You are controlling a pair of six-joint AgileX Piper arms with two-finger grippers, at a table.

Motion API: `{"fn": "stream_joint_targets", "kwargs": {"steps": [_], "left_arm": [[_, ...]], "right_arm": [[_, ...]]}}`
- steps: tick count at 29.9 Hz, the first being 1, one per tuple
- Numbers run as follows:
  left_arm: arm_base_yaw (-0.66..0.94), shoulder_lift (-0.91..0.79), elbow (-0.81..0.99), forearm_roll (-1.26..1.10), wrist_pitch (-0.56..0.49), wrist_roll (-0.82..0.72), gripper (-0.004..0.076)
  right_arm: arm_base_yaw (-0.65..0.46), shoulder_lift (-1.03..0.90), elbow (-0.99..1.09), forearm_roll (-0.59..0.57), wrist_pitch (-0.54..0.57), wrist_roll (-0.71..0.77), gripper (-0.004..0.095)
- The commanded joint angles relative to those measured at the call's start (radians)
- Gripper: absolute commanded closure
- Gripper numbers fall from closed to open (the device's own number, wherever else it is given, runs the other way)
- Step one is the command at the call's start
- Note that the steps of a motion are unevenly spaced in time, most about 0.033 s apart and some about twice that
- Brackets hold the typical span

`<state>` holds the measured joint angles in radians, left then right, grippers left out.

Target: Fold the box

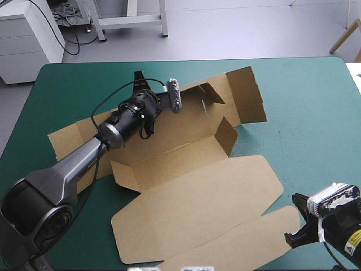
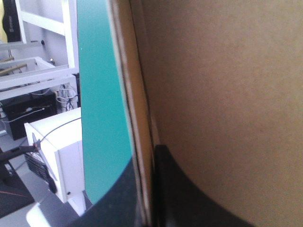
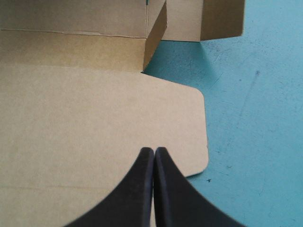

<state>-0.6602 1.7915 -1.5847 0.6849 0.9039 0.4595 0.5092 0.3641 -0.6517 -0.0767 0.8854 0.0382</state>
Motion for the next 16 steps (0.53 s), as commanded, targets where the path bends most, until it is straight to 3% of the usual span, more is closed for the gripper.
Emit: {"fn": "stream_joint_targets", "kwargs": {"steps": [1,9,16], "left_arm": [[-0.081,-0.062,0.044,0.105,-0.054,-0.048,0.0734],[-0.215,-0.147,0.228,0.427,-0.189,-0.315,0.0734],[-0.28,-0.232,0.377,0.752,-0.204,-0.619,0.0734]], "right_arm": [[-0.005,0.008,-0.027,0.0,-0.072,-0.009,0.0927],[-0.005,0.01,-0.027,0.003,-0.072,-0.009,0.0927],[-0.005,0.01,-0.027,0.003,-0.072,-0.009,0.0927]]}}
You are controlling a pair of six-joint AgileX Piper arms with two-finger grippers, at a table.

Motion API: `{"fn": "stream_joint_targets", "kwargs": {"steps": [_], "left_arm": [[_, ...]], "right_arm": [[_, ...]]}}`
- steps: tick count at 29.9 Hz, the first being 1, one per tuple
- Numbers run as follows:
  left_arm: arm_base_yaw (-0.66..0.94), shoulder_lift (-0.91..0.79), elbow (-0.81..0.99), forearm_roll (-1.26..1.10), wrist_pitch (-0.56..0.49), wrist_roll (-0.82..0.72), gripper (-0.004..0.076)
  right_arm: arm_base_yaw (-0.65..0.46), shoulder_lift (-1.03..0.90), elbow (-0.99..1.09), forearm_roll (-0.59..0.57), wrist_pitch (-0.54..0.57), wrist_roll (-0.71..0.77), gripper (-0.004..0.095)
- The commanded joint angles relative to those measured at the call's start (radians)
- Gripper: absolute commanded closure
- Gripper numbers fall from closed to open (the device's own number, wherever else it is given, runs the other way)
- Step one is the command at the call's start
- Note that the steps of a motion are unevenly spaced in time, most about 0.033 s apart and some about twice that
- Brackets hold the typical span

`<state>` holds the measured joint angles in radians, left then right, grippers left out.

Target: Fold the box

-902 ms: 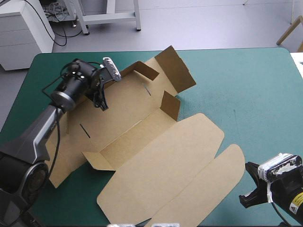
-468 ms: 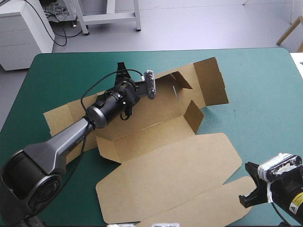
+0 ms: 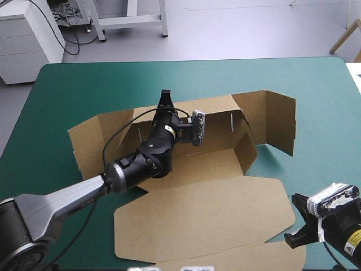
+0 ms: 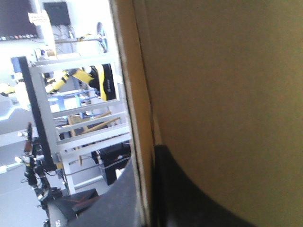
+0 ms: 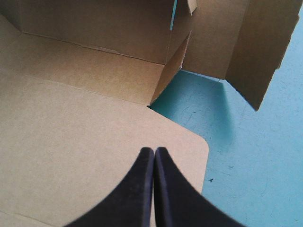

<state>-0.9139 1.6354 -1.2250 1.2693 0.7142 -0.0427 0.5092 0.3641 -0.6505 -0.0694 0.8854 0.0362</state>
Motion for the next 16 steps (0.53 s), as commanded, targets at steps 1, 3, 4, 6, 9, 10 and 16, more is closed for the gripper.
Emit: {"fn": "stream_joint_targets", "kwargs": {"steps": [1,3,4,6,9,10,16], "left_arm": [[-0.042,-0.089,0.048,0.229,-0.007,-0.182,0.0734],[-0.07,-0.107,0.098,0.316,0.0,-0.266,0.0734],[-0.086,-0.114,0.127,0.366,0.008,-0.31,0.0734],[-0.117,-0.123,0.184,0.466,0.043,-0.384,0.0734],[-0.156,-0.125,0.25,0.546,0.101,-0.45,0.0734],[-0.164,-0.125,0.261,0.544,0.113,-0.456,0.0734],[-0.171,-0.125,0.292,0.545,0.155,-0.462,0.0734]], "right_arm": [[-0.005,0.01,-0.028,-0.005,-0.072,-0.007,0.0927],[-0.005,0.01,-0.028,-0.005,-0.072,-0.007,0.0927],[-0.005,0.01,-0.028,-0.005,-0.072,-0.007,0.0927],[-0.005,0.01,-0.028,-0.005,-0.072,-0.007,0.0927],[-0.005,0.01,-0.028,-0.005,-0.072,-0.007,0.0927],[-0.005,0.01,-0.028,-0.005,-0.072,-0.007,0.0927],[-0.005,0.012,-0.028,0.002,-0.072,-0.007,0.0887]]}}
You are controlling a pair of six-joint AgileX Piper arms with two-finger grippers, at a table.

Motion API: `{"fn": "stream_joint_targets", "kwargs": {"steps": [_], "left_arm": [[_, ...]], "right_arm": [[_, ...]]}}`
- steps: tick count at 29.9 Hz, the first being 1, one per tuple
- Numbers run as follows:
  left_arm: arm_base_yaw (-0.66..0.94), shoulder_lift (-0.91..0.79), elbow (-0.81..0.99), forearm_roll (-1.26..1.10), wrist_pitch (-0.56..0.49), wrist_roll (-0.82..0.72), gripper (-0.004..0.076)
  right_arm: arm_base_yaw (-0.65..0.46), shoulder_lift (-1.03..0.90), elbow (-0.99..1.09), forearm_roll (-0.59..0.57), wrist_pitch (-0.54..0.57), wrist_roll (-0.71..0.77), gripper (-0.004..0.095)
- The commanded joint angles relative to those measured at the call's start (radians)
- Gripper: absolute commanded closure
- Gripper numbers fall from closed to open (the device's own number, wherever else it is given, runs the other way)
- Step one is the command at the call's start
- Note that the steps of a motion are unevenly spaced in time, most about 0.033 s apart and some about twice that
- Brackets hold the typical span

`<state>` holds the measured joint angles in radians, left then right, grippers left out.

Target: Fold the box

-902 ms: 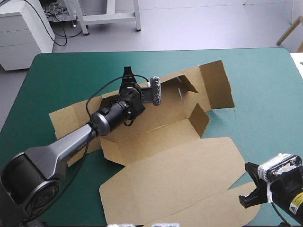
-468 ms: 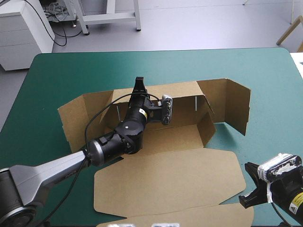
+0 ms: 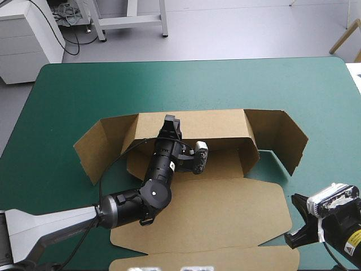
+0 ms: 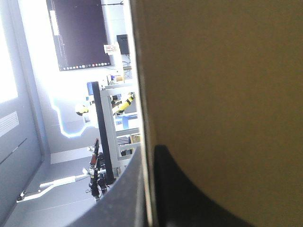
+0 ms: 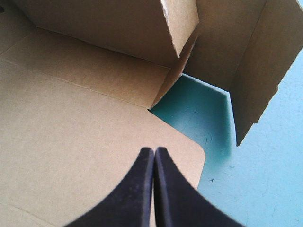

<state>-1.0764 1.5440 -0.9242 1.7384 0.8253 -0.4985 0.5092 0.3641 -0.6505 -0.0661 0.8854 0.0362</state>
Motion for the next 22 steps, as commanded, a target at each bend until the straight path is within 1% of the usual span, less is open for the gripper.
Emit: {"fn": "stream_joint_targets", "kwargs": {"steps": [1,4,5,6,8,9,10,11,12,15,17,19,22], "left_arm": [[-0.008,-0.034,-0.009,0.076,0.046,-0.006,0.0734],[-0.008,-0.034,-0.009,0.076,0.056,-0.006,0.0734],[-0.008,-0.034,-0.009,0.076,0.059,-0.006,0.0734],[-0.008,-0.034,-0.009,0.076,0.059,-0.006,0.0734],[-0.008,-0.034,-0.009,0.076,0.068,-0.006,0.0734],[-0.008,-0.034,-0.009,0.076,0.075,-0.006,0.0734],[-0.008,-0.034,-0.009,0.076,0.086,-0.006,0.0734],[-0.008,-0.034,-0.009,0.076,0.095,-0.006,0.0734],[-0.008,-0.034,-0.009,0.076,0.105,-0.006,0.0734],[-0.008,-0.034,-0.009,0.076,0.135,-0.006,0.0734],[-0.008,-0.034,-0.009,0.076,0.135,-0.006,0.0734],[-0.008,-0.034,-0.009,0.076,0.135,-0.006,0.0734],[-0.008,-0.034,-0.009,0.076,0.137,0.013,0.0734]], "right_arm": [[-0.005,0.012,-0.028,-0.001,-0.072,-0.007,0.0853],[-0.005,0.012,-0.028,-0.003,-0.086,-0.007,0.0642],[-0.005,0.012,-0.028,-0.003,-0.098,-0.007,0.0514],[-0.005,0.012,-0.028,-0.003,-0.107,-0.007,0.0421],[-0.005,0.012,-0.028,-0.02,-0.131,-0.007,0.0196],[-0.005,0.012,-0.028,-0.036,-0.144,0.004,0.0107],[-0.005,0.014,-0.028,-0.055,-0.161,0.027,0.0041],[-0.005,0.016,-0.028,-0.075,-0.181,0.053,0.0],[-0.005,0.021,-0.028,-0.097,-0.197,0.072,-0.0018],[-0.005,0.063,-0.044,-0.193,-0.238,0.17,-0.0018],[-0.005,0.125,-0.08,-0.256,-0.243,0.253,-0.0018],[-0.005,0.209,-0.131,-0.291,-0.243,0.303,-0.0018],[-0.005,0.348,-0.248,-0.319,-0.241,0.34,-0.0018]]}}
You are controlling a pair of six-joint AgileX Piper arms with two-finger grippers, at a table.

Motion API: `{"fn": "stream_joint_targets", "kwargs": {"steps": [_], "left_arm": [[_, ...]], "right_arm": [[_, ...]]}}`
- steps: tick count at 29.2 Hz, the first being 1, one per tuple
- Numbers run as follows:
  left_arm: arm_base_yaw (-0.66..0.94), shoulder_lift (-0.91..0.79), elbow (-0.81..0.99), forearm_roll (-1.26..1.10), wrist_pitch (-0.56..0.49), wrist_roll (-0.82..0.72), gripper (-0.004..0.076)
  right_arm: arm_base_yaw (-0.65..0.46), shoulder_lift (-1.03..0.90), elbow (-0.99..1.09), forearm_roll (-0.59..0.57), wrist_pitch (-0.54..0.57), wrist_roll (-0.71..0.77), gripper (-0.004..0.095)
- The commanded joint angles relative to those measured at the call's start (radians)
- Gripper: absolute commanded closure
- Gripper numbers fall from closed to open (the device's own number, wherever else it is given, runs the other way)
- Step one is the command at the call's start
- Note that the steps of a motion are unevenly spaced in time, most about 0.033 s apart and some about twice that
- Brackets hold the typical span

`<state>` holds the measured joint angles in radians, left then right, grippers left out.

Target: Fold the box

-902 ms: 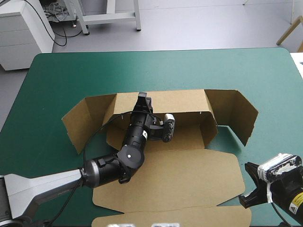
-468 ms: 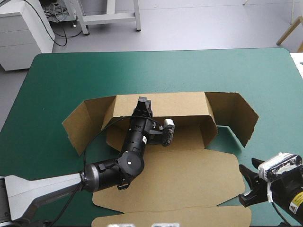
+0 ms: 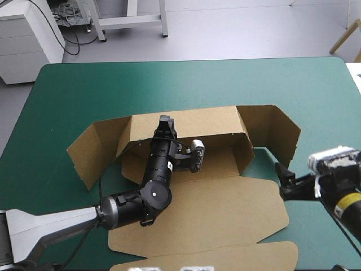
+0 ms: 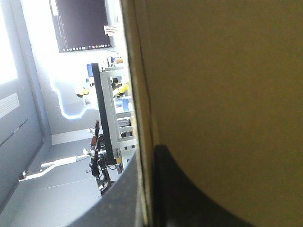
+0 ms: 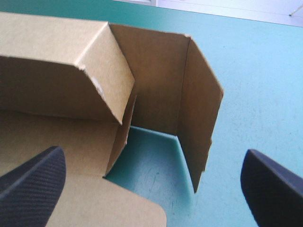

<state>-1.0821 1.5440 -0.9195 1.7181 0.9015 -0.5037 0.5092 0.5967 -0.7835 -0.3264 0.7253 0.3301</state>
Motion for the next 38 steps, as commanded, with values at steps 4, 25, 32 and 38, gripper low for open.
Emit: {"fn": "stream_joint_targets", "kwargs": {"steps": [4,25,32,38], "left_arm": [[-0.01,-0.034,-0.013,0.097,0.077,0.023,0.0734],[-0.025,-0.034,-0.013,0.097,0.092,0.023,0.0734],[-0.025,-0.034,-0.013,0.097,0.092,0.03,0.0734],[-0.025,-0.034,-0.013,0.097,0.092,0.03,0.0734]], "right_arm": [[-0.007,0.32,-0.305,-0.105,-0.044,0.071,-0.0018],[-0.383,1.132,-1.139,0.366,0.445,-0.412,0.0008],[-0.457,1.134,-1.076,0.483,0.48,-0.494,0.0008],[-0.456,1.064,-0.929,0.467,0.48,-0.549,0.0008]]}}
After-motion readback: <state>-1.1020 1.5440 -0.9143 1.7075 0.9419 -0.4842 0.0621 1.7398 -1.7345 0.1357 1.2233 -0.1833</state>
